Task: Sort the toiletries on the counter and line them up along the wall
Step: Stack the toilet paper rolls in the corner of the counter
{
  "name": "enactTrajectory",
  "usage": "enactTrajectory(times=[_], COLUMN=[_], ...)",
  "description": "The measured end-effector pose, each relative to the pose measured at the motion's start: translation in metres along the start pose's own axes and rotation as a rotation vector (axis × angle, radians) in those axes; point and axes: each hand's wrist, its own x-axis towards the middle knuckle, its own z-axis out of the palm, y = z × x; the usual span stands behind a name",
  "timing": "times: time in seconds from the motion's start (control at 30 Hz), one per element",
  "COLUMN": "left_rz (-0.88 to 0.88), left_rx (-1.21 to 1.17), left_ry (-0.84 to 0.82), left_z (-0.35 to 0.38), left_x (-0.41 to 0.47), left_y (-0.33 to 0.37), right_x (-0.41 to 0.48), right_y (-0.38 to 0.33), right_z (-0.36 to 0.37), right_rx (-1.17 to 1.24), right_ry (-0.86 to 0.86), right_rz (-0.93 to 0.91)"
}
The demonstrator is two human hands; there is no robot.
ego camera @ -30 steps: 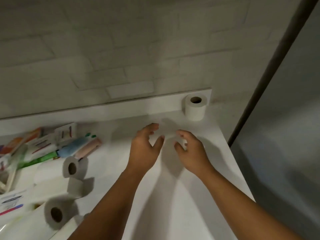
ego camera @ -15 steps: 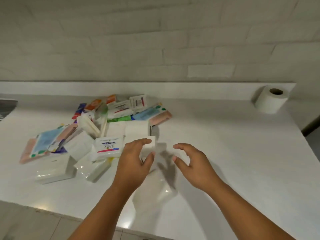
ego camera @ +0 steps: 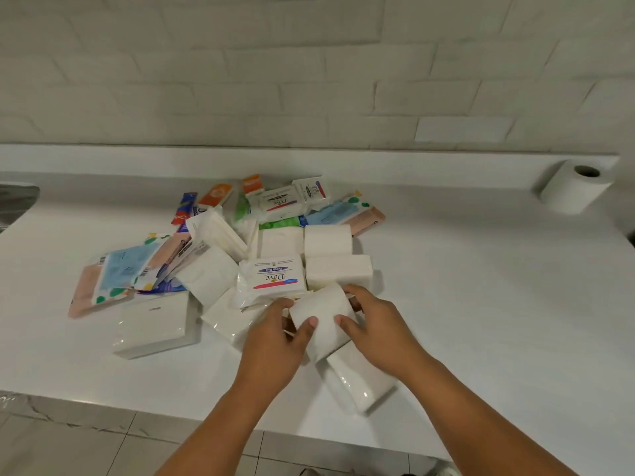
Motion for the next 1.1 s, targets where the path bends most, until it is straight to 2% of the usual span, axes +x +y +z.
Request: enactTrajectory(times=[0.17,0.3,0.37,0.47,0.53,0.7,0.83,0.9,0.97,1.1], left_rz=[-0.063,-0.175,-0.138,-0.018,0.080,0.314,0.571,0.717,0.834,0.933], left_rx=[-0.178,-0.490,-0.607,-0.636,-0.593,-0.317,-0.014,0.099,0.154,0.149], left_ry=[0.005,-0.035,-0.061,-0.099,-0.099,-0.119,-0.177,-0.244,-0.319,-0.325], left_z=[0.000,-0.002,-0.002,-0.003,0.001,0.016,0.031,0.046,0.063,0.104], left_x=[0.003,0.006,0.005,0.006,0.009,0.017,0.020,0.023,0.025,0.023], left_y=[0.000,0.008,0.021,0.042,0.055,0.091,0.125,0.141,0.153,0.180], right_x=[0.000,-0.003,-0.006,-0.014,-0.021,-0.035,-0.050,-0.058,-0.064,-0.078], right_y=[-0.011,-0.016,-0.016,-0.017,-0.014,0.010,0.036,0.048,0.058,0.078], right_z=[0.000,-0.010,-0.019,-0.038,-0.051,-0.086,-0.120,-0.144,-0.166,-0.200], right_rx=[0.133,0.222,0.270,0.381,0.464,0.596,0.407,0.318,0.340,0.374], right_ry=[0.054,0.102,0.138,0.197,0.225,0.323,0.344,0.300,0.203,0.059], right_rz=[0.042,0.051,0.062,0.081,0.073,0.108,0.114,0.082,0.048,-0.003])
